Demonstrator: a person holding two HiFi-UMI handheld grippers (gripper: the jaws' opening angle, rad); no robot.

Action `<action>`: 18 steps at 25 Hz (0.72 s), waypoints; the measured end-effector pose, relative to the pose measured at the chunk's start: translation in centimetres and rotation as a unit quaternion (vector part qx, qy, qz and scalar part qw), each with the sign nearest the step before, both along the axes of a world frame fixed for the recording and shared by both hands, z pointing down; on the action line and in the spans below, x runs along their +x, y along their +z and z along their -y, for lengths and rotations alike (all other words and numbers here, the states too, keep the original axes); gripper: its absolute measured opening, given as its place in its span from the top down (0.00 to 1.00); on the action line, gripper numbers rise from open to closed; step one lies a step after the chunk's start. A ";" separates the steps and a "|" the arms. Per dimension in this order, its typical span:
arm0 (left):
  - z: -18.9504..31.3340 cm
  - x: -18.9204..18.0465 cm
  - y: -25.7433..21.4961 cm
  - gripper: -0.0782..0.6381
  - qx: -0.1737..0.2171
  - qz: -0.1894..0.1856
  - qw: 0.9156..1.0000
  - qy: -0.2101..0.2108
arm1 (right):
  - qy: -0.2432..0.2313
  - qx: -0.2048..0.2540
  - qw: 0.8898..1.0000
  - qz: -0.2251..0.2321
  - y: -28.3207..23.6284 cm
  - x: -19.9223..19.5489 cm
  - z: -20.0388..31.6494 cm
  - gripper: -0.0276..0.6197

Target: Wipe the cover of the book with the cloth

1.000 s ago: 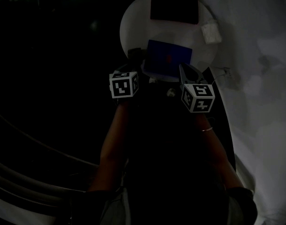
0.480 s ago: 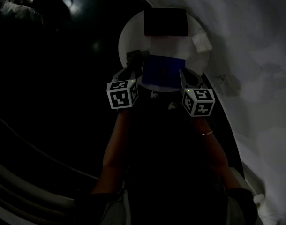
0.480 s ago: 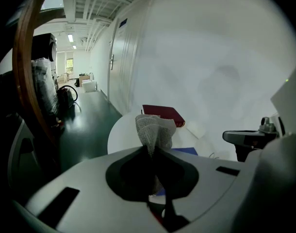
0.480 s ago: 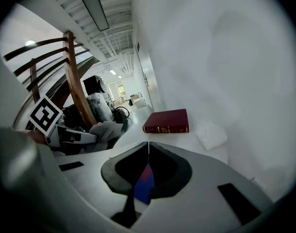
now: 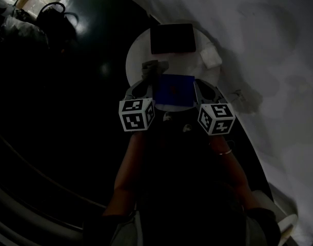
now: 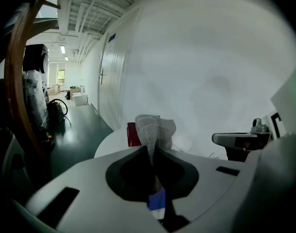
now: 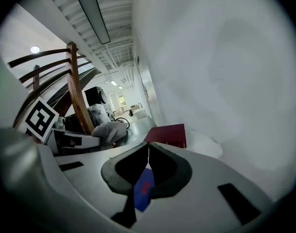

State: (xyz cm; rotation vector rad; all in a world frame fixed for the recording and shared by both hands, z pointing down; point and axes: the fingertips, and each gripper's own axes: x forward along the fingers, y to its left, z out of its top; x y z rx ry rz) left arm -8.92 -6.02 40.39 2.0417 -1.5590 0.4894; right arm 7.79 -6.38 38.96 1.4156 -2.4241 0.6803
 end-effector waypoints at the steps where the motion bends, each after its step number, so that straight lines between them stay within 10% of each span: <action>1: 0.1 0.3 -0.5 0.84 0.008 0.002 1.000 0.002 | 0.000 0.005 1.000 0.002 -0.4 0.1 0.0 0.91; 18: -1.3 4.8 -7.9 0.84 0.123 -0.015 0.992 0.023 | 0.007 0.076 0.997 0.028 -6.3 3.7 -1.6 0.91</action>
